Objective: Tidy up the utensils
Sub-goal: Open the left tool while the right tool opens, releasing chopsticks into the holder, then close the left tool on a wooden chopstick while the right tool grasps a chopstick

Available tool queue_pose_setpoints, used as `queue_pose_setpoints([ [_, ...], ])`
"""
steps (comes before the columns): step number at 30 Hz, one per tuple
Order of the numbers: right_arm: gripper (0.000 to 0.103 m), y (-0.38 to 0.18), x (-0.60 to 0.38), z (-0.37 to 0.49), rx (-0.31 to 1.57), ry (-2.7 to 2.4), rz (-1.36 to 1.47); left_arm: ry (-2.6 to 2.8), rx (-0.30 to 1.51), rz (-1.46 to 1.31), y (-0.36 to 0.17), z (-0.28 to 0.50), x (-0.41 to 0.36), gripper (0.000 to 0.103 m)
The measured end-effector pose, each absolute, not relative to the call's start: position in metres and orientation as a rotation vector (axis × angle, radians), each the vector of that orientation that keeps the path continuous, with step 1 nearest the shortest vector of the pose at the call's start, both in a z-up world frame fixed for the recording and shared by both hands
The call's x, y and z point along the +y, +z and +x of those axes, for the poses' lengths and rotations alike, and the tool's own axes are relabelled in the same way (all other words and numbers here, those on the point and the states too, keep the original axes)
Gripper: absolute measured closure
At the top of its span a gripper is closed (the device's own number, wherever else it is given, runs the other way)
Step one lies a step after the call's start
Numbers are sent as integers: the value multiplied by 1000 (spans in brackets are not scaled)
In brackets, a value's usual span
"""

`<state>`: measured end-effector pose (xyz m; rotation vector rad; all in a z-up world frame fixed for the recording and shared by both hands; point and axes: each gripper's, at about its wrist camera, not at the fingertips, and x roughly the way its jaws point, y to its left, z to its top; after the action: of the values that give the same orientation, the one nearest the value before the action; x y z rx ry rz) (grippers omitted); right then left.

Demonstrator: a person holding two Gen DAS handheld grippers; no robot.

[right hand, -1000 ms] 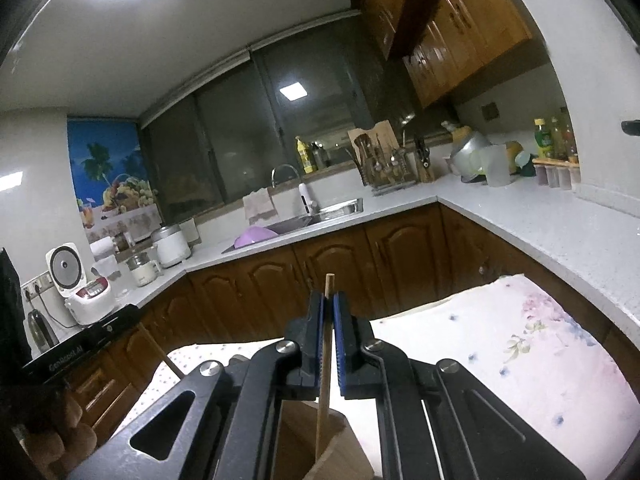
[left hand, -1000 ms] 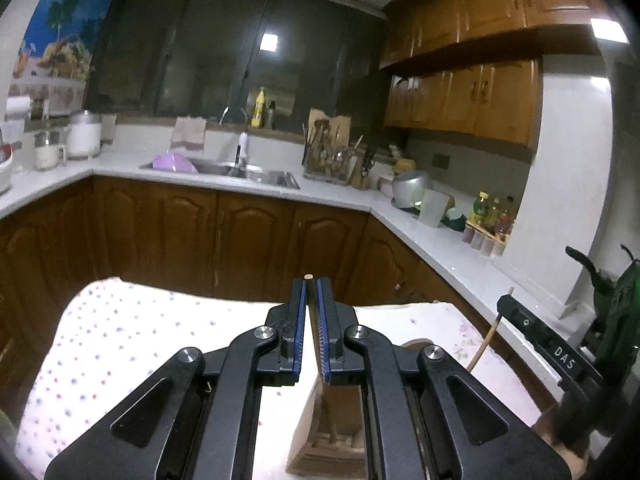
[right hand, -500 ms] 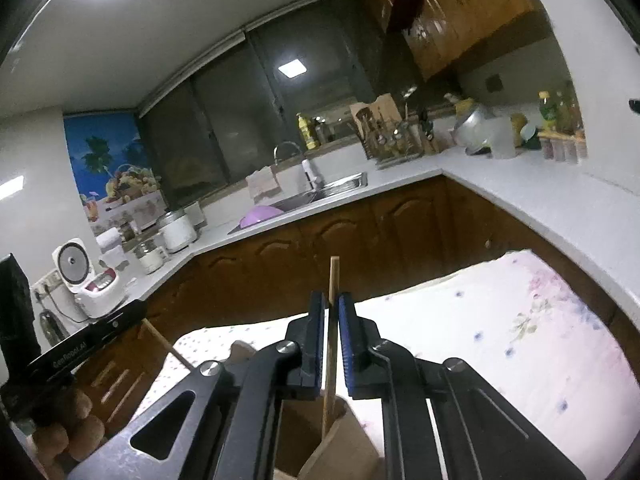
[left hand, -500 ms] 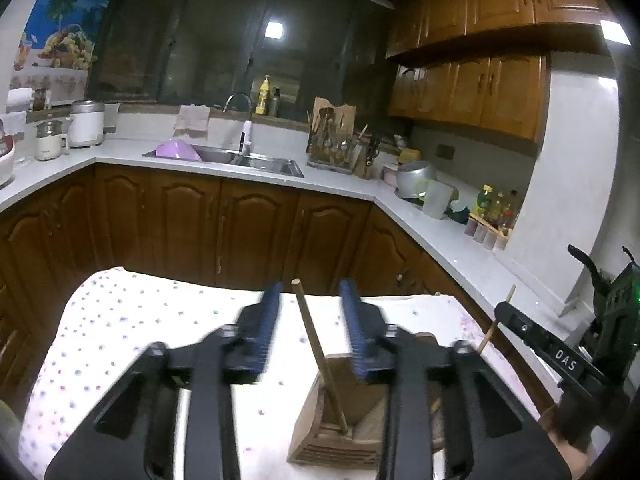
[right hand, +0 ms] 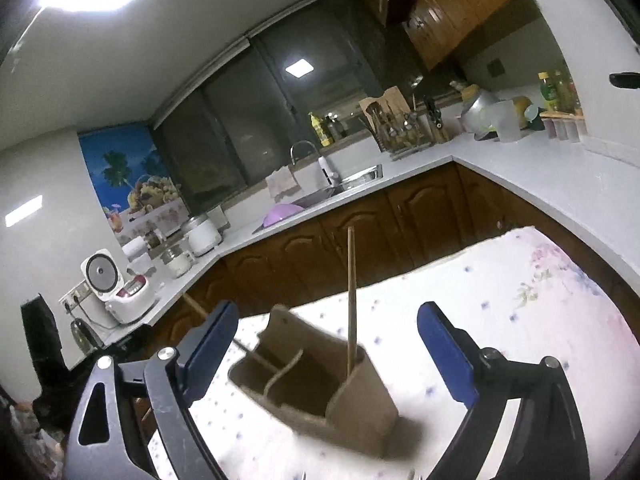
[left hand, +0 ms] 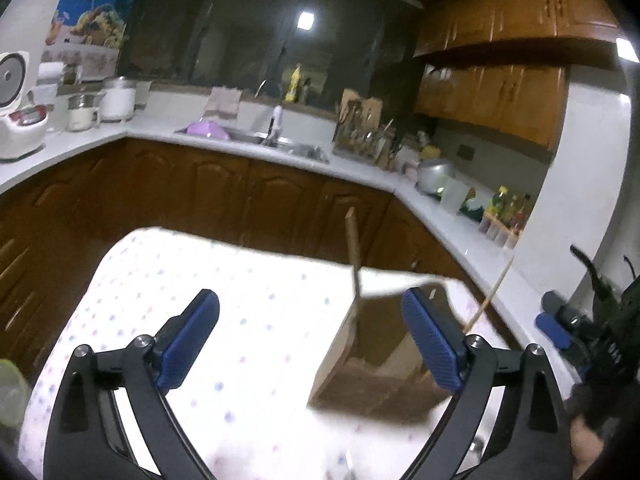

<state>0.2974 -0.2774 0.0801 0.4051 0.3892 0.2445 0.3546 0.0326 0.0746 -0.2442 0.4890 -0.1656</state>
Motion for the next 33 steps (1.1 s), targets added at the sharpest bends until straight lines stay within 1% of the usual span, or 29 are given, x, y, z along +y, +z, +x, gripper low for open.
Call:
queue_pose_setpoints([
  [14,10,50,-274,218,502,235,361,-149,672,-224,18,273,41,9],
  [22,10,21,-284,194,585,197,369,-148,774,-215,-9,256,36,9],
  [33,12,1,-279,199,659,171,328,-168,855,-141,-15,261,18,9],
])
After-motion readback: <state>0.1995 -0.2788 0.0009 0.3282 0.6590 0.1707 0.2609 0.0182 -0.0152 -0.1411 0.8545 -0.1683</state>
